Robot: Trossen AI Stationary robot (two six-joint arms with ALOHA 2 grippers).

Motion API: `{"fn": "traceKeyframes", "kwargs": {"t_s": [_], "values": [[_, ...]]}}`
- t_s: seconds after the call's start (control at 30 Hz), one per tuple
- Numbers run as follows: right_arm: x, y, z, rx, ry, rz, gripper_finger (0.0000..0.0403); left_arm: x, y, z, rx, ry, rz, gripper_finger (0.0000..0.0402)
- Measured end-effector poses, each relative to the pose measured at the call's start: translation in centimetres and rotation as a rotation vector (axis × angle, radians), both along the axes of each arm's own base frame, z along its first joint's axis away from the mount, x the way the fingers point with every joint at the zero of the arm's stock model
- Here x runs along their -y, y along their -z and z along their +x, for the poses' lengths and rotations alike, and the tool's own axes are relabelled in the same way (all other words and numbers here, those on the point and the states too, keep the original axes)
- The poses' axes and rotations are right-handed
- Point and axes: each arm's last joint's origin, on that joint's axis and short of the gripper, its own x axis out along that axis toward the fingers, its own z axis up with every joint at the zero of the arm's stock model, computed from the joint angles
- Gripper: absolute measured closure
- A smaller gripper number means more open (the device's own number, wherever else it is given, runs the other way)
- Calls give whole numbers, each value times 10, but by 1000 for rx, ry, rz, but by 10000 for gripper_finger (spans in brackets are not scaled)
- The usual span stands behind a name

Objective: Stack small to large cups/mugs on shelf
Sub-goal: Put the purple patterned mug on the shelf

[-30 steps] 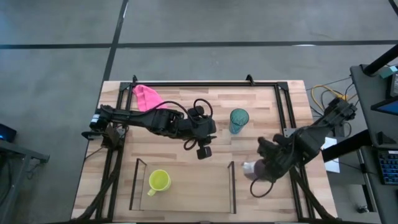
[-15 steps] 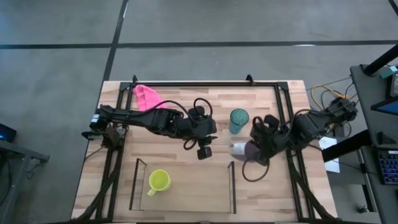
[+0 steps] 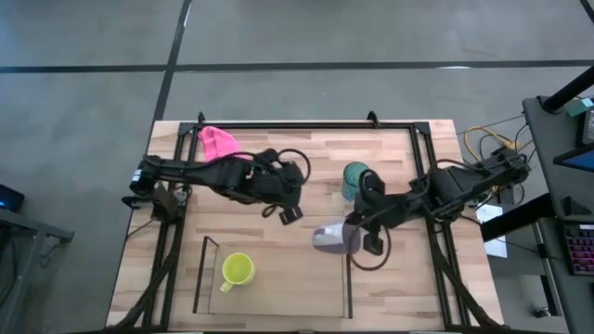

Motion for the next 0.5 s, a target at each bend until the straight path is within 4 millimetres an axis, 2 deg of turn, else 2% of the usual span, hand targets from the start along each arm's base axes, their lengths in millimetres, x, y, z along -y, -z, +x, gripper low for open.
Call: {"fn": "traceKeyframes", "kwargs": {"t_s": [0.23,0.37,0.5], "values": [[-8,27,45,-45,-65,-7,390,-9,-25,-32,67,-68,16,320],[-9,26,71,-34,-91,-7,390,-14,-39,-49,112,-76,7,320],[-18,29,100,-43,-214,-32,390,-17,-49,-64,130,-56,20,320]]}}
